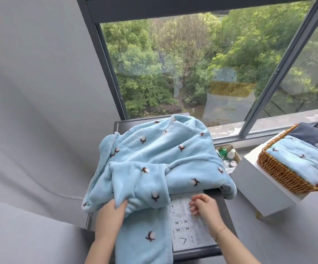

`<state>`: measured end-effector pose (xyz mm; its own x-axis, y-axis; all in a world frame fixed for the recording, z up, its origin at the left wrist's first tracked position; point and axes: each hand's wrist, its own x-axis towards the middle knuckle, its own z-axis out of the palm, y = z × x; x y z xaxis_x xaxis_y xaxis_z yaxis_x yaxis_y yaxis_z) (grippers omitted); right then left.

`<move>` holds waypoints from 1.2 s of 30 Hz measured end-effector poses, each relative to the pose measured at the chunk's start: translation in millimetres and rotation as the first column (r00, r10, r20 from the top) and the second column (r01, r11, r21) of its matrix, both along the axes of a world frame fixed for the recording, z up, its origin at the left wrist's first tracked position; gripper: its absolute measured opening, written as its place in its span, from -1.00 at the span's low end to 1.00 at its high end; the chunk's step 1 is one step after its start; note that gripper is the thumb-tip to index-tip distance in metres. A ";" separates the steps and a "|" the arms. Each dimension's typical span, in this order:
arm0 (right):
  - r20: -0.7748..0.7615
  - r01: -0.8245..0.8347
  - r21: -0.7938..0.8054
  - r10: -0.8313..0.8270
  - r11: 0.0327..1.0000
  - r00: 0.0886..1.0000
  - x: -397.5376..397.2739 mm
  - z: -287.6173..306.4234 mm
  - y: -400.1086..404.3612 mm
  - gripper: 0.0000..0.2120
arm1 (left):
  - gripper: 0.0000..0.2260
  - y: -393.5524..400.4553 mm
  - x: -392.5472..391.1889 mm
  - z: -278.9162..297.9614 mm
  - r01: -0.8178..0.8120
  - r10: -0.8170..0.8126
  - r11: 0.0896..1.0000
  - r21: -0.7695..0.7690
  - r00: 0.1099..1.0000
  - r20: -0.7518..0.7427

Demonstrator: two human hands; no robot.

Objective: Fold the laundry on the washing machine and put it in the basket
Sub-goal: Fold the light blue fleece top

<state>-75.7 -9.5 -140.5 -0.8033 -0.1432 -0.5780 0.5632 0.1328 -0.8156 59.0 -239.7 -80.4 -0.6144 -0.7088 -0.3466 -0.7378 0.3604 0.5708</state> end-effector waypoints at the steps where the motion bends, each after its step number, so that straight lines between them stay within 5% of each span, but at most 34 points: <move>1: 0.038 -0.082 -0.017 0.083 0.996 0.996 4.9 -0.6 -4.4 -0.75 | -0.74 0.7 -9.9 16.7 -0.002 0.003 1.000 0.020 1.000 -0.031; 3: 0.073 -0.194 -0.037 0.196 0.980 0.978 11.5 -2.5 -9.8 -0.77 | -0.79 -1.2 -36.4 49.4 -0.064 0.114 0.960 0.273 0.978 -0.172; 4: 0.068 -0.251 -0.043 0.254 0.967 0.965 14.7 -3.9 -10.7 -0.80 | -0.81 -2.4 -50.4 64.0 -0.081 0.247 0.843 0.532 0.937 -0.247; 6: 0.029 -0.365 -0.037 0.366 0.930 0.930 20.9 -5.6 -9.4 -0.88 | -0.81 -12.5 -80.4 83.7 0.006 0.480 0.466 0.885 0.838 -0.259; 8: -0.011 -0.400 -0.034 0.400 0.916 0.916 26.3 -4.9 -7.6 -0.91 | -0.71 -25.7 -113.9 87.3 0.093 0.606 0.233 0.968 0.765 -0.220; 9: -0.011 -0.382 -0.038 0.381 0.924 0.924 27.5 -4.2 -7.0 -0.89 | -0.70 -33.7 -129.9 84.4 0.109 0.645 0.216 0.970 0.730 -0.226; 11: 0.051 -0.282 -0.081 0.287 0.956 0.957 31.4 -3.8 -6.2 -0.78 | -0.74 -45.3 -146.7 74.5 0.090 0.648 0.295 0.951 0.713 -0.268; 13: 0.107 -0.189 -0.121 0.202 0.975 0.974 35.9 -6.4 -3.9 -0.69 | -0.74 -53.9 -140.4 58.7 0.035 0.491 0.536 0.844 0.800 -0.345; 15: 0.108 -0.134 -0.137 0.149 0.981 0.983 41.9 -9.1 -0.8 -0.73 | -0.76 -61.4 -115.3 38.0 -0.054 0.354 0.801 0.597 0.846 -0.399; 17: 0.091 -0.098 -0.142 0.111 0.985 0.990 45.8 -10.8 0.3 -0.83 | -0.78 -71.9 -82.0 14.1 -0.159 0.304 0.917 0.365 0.871 -0.385; 20: 0.094 -0.026 -0.121 0.038 0.992 0.995 41.2 -8.7 -8.1 -0.83 | -0.61 -87.4 -38.4 -20.8 -0.319 0.327 0.944 0.081 0.937 -0.123; 22: 0.080 -0.007 -0.078 0.013 0.997 0.997 31.3 -2.1 -19.3 -0.79 | -0.63 -90.6 -21.5 -36.9 -0.318 0.318 0.947 0.040 0.948 -0.005; 26: 0.087 0.006 0.029 -0.008 1.000 0.996 3.0 16.2 -42.1 -0.66 | -0.66 -91.5 -4.8 -47.1 -0.187 0.171 0.981 -0.054 0.961 -0.219; 29: 0.108 0.067 0.058 -0.073 0.996 0.992 -19.3 14.4 -49.4 -0.68 | -0.73 -83.3 -2.4 -20.6 -0.110 0.102 0.994 0.010 0.876 -0.471; 32: -0.107 0.131 0.142 -0.117 0.981 0.987 -22.5 13.5 -41.9 -0.54 | -0.72 -86.3 -1.5 0.5 -0.046 0.038 0.999 -0.002 0.846 -0.532; 34: -0.201 0.229 0.102 -0.205 0.968 0.958 -2.1 20.1 -32.4 -0.56 | -0.75 -92.7 2.1 -4.3 -0.016 -0.037 0.992 -0.125 0.912 -0.409; 36: -0.180 0.263 0.105 -0.242 0.959 0.953 22.1 17.4 -20.7 -0.64 | -0.80 -94.5 6.5 -19.4 0.083 -0.115 0.972 -0.221 0.984 -0.136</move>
